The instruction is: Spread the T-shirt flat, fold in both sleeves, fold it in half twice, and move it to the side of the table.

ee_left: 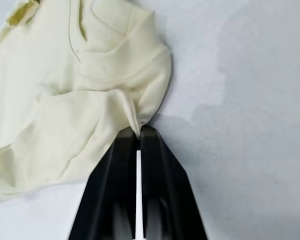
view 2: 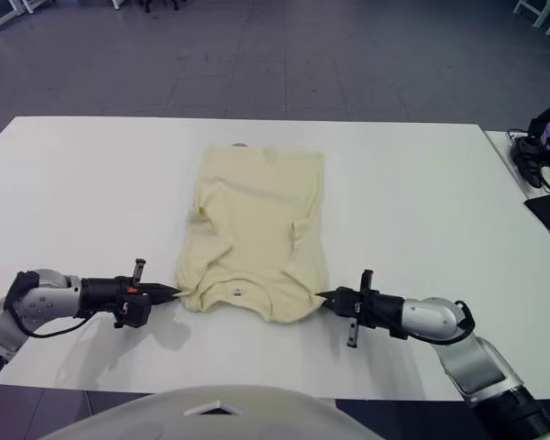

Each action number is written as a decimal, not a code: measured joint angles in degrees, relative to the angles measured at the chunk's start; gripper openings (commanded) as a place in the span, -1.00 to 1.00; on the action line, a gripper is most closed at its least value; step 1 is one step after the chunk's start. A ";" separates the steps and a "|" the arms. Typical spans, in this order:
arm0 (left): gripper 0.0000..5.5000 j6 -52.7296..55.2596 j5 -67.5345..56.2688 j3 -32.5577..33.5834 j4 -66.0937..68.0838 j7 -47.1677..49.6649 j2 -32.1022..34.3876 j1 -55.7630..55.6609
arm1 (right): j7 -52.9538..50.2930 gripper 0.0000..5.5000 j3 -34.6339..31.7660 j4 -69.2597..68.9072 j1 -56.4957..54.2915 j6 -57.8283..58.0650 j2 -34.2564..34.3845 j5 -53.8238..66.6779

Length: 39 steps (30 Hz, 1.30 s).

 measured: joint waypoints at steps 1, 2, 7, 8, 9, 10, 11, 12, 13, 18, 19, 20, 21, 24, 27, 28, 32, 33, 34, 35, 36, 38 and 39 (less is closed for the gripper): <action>-1.00 1.93 -2.46 0.07 -1.90 -1.15 0.12 -0.09 | 0.86 -1.00 -1.24 -2.03 -0.22 3.40 -0.33 3.09; -1.00 3.77 -4.49 0.23 -3.40 -1.96 0.14 -0.21 | 1.44 -1.00 -2.32 -3.38 -0.86 5.78 -0.66 5.12; -1.00 21.20 -20.89 4.38 -13.57 -7.21 2.07 0.20 | 2.81 -1.00 -8.31 -5.72 -6.57 17.34 -1.11 14.93; -1.00 24.62 -23.78 5.45 -15.45 -8.73 3.47 0.62 | 3.48 -1.00 -9.03 -5.29 -6.78 18.06 -1.15 15.45; -1.00 27.04 -25.71 6.60 -16.75 -9.84 4.55 0.96 | 3.97 -1.00 -9.46 -4.77 -6.80 18.58 -1.25 15.98; -1.00 29.64 -28.03 7.68 -18.05 -11.08 5.56 1.41 | 4.61 -1.00 -10.15 -4.39 -6.73 19.34 -1.36 16.49; -1.00 31.74 -29.57 8.58 -19.14 -12.24 6.32 1.79 | 5.41 -1.00 -10.94 -4.28 -6.67 19.96 -1.71 17.03; -1.00 34.22 -31.64 9.43 -20.64 -13.55 7.00 2.39 | 6.85 -1.00 -11.83 -4.28 -6.65 21.03 -2.48 18.50; -1.00 35.57 -32.55 9.74 -21.63 -14.13 7.55 2.82 | 7.76 -1.00 -12.37 -4.31 -6.61 21.76 -2.89 19.23; -1.00 45.81 -40.97 13.17 -31.15 -19.73 12.06 9.58 | 18.11 -1.00 -15.01 -5.92 -3.29 29.39 -8.40 27.67; -1.00 48.04 -43.08 14.56 -33.39 -21.51 13.77 11.88 | 20.46 -1.00 -16.20 -6.24 -2.03 31.55 -9.98 29.95; -1.00 49.72 -44.59 16.15 -35.00 -23.10 15.10 13.96 | 22.50 -1.00 -17.39 -6.67 -0.79 33.35 -11.09 31.85; -1.00 51.12 -45.87 17.69 -36.00 -24.68 15.99 15.83 | 24.29 -1.00 -18.47 -7.28 0.40 34.99 -12.16 33.64; -1.00 55.18 -49.77 23.40 -37.80 -27.84 17.39 20.29 | 26.90 -1.00 -22.71 -8.90 1.88 40.08 -13.67 40.54; -1.00 55.98 -50.01 24.96 -34.70 -27.36 16.58 17.62 | 24.33 -1.00 -25.19 -9.23 -1.03 44.52 -12.35 47.60; -1.00 56.03 -49.89 25.30 -33.43 -27.43 16.53 16.66 | 23.97 -1.00 -26.13 -9.52 -1.73 45.76 -12.22 49.36; -1.00 55.79 -48.94 26.57 -30.18 -30.46 16.49 15.79 | 25.86 -1.00 -32.78 -11.83 0.01 52.75 -13.60 59.22; -1.00 55.81 -48.92 26.80 -30.15 -31.03 16.47 15.79 | 26.65 -1.00 -34.71 -12.74 0.96 54.34 -14.21 61.22; -1.00 55.85 -48.97 27.31 -30.18 -31.50 16.45 15.85 | 27.43 -1.00 -36.73 -13.78 2.15 56.09 -14.68 62.98; -1.00 56.36 -49.13 28.15 -30.28 -32.40 16.45 16.27 | 28.43 -1.00 -38.77 -14.99 3.63 57.82 -15.14 64.54; -1.00 57.11 -49.92 29.43 -30.56 -33.37 16.46 17.04 | 29.17 -1.00 -40.66 -16.21 5.16 59.07 -15.35 65.64; -1.00 58.96 -52.11 32.73 -32.28 -35.17 16.56 19.74 | 30.64 -1.00 -43.35 -18.59 7.94 60.89 -15.61 66.49; -1.00 59.89 -53.44 34.40 -33.55 -35.74 16.65 21.12 | 31.12 -1.00 -44.34 -19.44 8.89 61.48 -15.63 66.55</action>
